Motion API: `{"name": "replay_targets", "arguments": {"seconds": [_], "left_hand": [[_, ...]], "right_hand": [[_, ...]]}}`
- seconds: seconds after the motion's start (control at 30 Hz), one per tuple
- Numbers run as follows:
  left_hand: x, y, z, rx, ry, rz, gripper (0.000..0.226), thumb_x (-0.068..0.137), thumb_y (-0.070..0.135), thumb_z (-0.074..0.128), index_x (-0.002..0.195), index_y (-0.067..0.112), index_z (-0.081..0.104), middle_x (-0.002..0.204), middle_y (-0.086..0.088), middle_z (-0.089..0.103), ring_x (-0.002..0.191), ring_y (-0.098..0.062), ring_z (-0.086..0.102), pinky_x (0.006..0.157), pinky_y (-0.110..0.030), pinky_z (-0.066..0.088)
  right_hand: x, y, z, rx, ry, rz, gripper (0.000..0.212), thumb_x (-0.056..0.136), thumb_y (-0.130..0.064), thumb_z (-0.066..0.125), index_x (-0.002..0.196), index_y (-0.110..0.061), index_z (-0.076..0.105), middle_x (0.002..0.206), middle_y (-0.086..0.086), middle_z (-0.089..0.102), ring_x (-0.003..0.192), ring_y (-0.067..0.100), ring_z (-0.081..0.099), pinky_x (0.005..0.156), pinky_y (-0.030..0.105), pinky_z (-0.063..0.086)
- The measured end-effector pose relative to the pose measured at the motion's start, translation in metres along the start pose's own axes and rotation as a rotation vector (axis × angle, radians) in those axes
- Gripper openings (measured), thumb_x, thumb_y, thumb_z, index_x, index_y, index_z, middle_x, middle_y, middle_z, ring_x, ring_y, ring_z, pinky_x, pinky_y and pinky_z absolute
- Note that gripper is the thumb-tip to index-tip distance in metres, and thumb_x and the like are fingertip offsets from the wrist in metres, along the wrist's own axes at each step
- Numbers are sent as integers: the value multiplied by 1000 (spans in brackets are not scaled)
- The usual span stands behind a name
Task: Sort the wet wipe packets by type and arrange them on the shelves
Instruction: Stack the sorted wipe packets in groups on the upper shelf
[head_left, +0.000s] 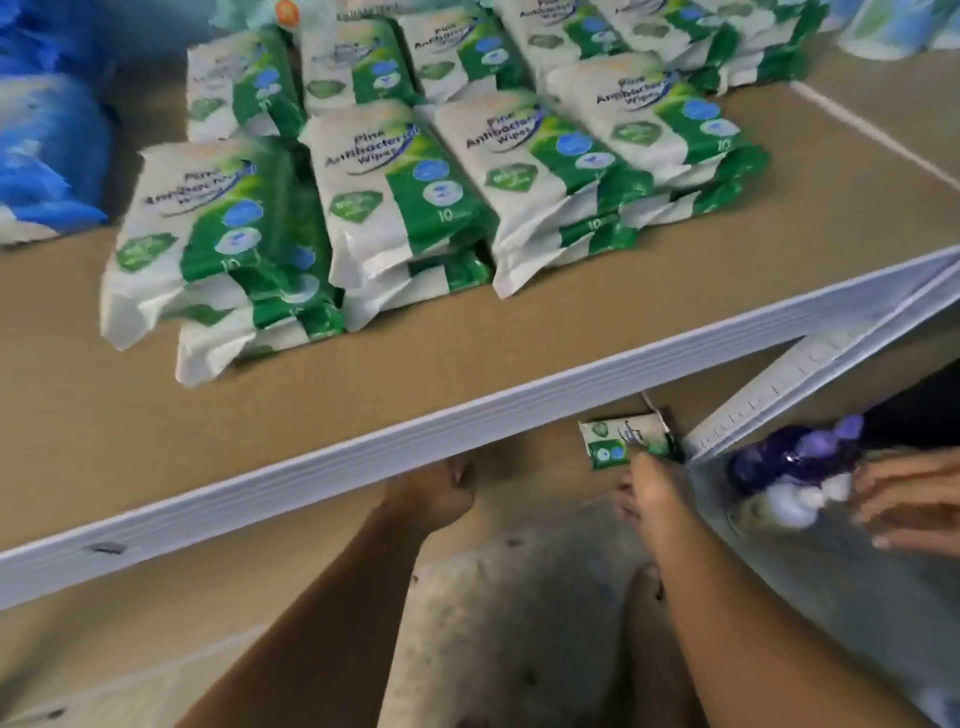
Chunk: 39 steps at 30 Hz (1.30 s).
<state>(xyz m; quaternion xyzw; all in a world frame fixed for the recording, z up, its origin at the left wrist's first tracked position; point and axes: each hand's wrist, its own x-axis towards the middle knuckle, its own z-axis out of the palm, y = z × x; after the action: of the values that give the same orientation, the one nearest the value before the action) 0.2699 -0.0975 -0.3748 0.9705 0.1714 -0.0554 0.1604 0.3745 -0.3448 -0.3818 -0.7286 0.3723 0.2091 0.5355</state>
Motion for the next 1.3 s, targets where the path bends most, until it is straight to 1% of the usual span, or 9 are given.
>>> {"name": "replay_targets", "arguments": {"seconds": [0.17, 0.3, 0.4, 0.53, 0.8, 0.93, 1.1, 1.2, 1.3], "left_hand": [[1, 10, 49, 7, -19, 67, 70, 82, 57, 33, 136, 17, 54, 140, -10, 54, 132, -34, 46, 108, -49, 41], [-6, 9, 76, 20, 5, 81, 67, 96, 55, 31, 155, 24, 27, 165, -9, 20, 152, -30, 13, 122, -51, 18], [-14, 5, 94, 44, 33, 69, 66, 99, 56, 27, 157, 25, 22, 167, -8, 13, 154, -29, 8, 124, -51, 11], [-13, 8, 96, 77, 60, 50, 65, 97, 55, 32, 154, 24, 30, 165, -7, 22, 152, -30, 16, 122, -50, 17], [-13, 7, 100, 95, 86, 52, 64, 96, 53, 34, 153, 23, 34, 164, -7, 25, 152, -30, 19, 121, -49, 18], [-12, 8, 100, 93, 44, 50, 64, 98, 53, 32, 155, 24, 30, 166, -7, 19, 153, -29, 14, 123, -49, 15], [-12, 15, 75, 62, -240, 7, 70, 96, 46, 35, 160, 28, 11, 168, -7, 0, 155, -30, -2, 125, -47, 9], [-18, 23, 35, 104, -473, 82, 74, 87, 33, 44, 158, 35, 20, 160, -7, 28, 147, -31, 29, 117, -37, 31], [-40, 36, -8, 122, -707, -9, 52, 93, 29, 45, 145, 21, 49, 141, -5, 55, 123, -24, 56, 95, -29, 46]], "right_hand": [[28, 10, 11, 60, 136, 28, 54, 79, -64, 67, 94, -11, 67, 79, 5, 71, 54, 21, 59, 50, 35, 53], [23, 2, 23, -29, 280, -84, 61, 82, -61, 69, 116, -11, 68, 112, 6, 74, 102, 28, 72, 89, 36, 58], [21, -2, 27, -42, 280, -40, 55, 90, -53, 67, 125, -10, 62, 125, 6, 68, 115, 27, 65, 81, 27, 48], [26, -6, 27, -3, 277, -68, 50, 86, -44, 73, 124, -13, 64, 124, 1, 69, 112, 22, 67, 73, 21, 41], [27, 0, 40, -131, 173, -371, 44, 69, -32, 82, 103, -17, 60, 107, 6, 72, 91, 23, 71, 80, 35, 60], [6, 21, 44, -222, 72, -499, 55, 78, -32, 75, 127, -15, 54, 114, 3, 68, 91, 22, 68, 82, 34, 57], [-25, 34, 24, -243, 41, -494, 59, 82, -25, 70, 136, -23, 48, 121, 5, 66, 104, 28, 65, 91, 36, 53], [-54, 30, 3, -166, 40, -448, 60, 84, -19, 72, 139, -23, 49, 126, 6, 64, 110, 27, 64, 95, 35, 52], [-87, 18, -20, -127, 18, -445, 52, 85, -17, 71, 134, -21, 55, 121, 6, 66, 105, 28, 65, 87, 30, 51]]}}
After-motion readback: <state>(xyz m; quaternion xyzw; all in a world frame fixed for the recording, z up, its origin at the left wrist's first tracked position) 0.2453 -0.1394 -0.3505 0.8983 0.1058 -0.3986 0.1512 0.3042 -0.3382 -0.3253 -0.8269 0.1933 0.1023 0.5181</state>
